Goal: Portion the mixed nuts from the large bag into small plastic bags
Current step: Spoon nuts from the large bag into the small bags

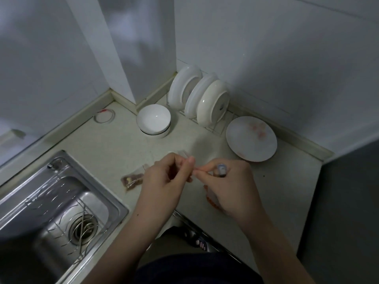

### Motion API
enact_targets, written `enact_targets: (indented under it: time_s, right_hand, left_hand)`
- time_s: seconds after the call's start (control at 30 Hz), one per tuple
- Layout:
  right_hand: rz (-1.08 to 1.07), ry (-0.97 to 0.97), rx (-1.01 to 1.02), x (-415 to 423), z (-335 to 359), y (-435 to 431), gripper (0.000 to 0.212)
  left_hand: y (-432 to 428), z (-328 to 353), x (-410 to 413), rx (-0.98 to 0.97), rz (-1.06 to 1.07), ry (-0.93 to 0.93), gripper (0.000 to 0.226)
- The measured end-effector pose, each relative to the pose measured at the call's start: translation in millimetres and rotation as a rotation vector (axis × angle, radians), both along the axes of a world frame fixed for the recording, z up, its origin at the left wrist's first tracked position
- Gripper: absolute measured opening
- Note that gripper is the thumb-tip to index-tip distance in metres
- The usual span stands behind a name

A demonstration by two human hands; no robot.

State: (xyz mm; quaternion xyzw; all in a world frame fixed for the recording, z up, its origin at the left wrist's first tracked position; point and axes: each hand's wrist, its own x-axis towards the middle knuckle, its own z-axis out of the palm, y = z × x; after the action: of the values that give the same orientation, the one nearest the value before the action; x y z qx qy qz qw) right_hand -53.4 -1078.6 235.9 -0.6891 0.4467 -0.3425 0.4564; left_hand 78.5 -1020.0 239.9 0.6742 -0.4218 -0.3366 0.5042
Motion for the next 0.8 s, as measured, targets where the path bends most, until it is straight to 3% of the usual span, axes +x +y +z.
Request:
enact_targets:
  time_s: [0.13,0.33,0.57,0.8]
  right_hand:
    - [0.039,-0.031,0.026,0,-2,0,0.007]
    - [0.072,-0.071,0.154,1,-6,5,0.015]
    - [0.11,-0.021,0.087,4,-7,5,0.021]
    - [0.051,0.015,0.027,6,-13,8,0.012]
  left_hand:
    - [1,-3,2,0.009,0.017,-0.101,0.026]
    - [4,-11,9,0.042,-0.036,-0.129,0.02]
    - [6,-16,13,0.059,-0.077,-0.16,0.023]
    - [9,-19,11,0.043,-0.082,-0.187,0.019]
